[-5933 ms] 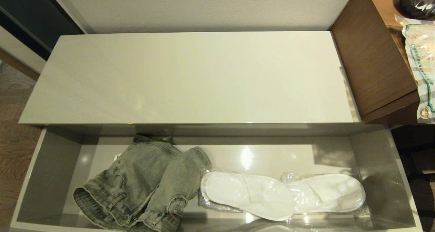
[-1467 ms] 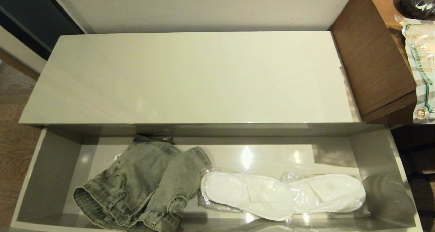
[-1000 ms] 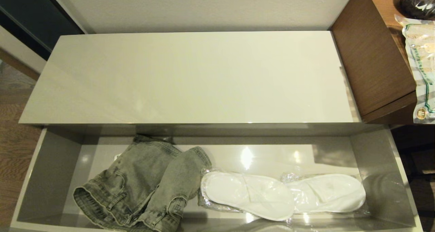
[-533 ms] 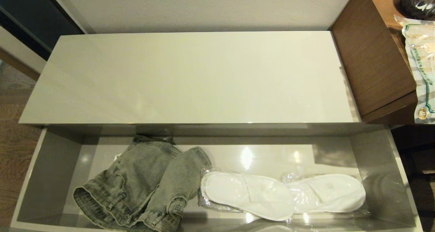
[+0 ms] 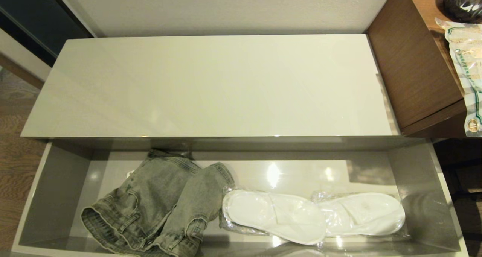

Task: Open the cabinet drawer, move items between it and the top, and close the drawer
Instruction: Place the solid drinks on the table

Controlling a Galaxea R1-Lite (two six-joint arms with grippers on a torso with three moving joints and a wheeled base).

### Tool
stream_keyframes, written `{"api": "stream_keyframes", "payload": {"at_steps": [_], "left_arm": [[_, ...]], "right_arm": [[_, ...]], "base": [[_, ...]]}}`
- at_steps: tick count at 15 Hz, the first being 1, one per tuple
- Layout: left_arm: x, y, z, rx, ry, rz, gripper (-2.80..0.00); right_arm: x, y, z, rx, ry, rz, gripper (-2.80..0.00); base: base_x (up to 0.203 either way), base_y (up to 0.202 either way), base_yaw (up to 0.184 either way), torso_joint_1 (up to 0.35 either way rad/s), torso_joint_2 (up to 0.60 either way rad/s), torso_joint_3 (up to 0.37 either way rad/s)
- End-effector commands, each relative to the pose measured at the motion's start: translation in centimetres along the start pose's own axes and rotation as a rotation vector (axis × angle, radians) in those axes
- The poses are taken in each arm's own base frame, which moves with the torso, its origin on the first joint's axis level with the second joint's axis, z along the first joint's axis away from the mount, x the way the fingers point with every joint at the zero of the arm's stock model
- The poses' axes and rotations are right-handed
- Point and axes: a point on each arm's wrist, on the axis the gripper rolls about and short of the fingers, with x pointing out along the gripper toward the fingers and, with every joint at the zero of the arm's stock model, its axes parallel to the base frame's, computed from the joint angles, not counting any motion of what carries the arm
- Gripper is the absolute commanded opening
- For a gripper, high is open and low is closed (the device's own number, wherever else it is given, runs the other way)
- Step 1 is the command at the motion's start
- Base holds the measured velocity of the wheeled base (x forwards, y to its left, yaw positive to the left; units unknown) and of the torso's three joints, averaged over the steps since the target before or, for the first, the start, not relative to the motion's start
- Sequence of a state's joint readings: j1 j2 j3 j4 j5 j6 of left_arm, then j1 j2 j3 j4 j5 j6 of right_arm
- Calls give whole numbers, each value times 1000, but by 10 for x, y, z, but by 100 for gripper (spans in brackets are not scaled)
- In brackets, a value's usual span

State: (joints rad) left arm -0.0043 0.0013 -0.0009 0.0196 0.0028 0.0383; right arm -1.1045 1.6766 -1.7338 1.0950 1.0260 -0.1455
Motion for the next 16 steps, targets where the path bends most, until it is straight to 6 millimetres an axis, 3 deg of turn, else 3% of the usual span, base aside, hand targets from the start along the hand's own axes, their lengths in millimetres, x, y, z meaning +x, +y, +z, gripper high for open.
{"api": "stream_keyframes", "payload": {"at_steps": [1,3,6,11,16], "left_arm": [[0,0,0,0,1,1,-280],[0,0,0,0,0,0,-280],[0,0,0,0,1,0,-280],[0,0,0,0,0,1,-280],[0,0,0,0,1,1,-280]], "right_arm": [[-1,2,-1,2,0,5,-280],[-4,6,-1,11,-5,6,-280],[-24,43,-10,-8,-34,8,-280],[-59,125,-57,-153,-52,53,-280],[-80,169,-103,-245,-26,117,-280]], "base": [[0,0,0,0,0,0],[0,0,0,0,0,0],[0,0,0,0,0,0],[0,0,0,0,0,0],[0,0,0,0,0,0]]}}
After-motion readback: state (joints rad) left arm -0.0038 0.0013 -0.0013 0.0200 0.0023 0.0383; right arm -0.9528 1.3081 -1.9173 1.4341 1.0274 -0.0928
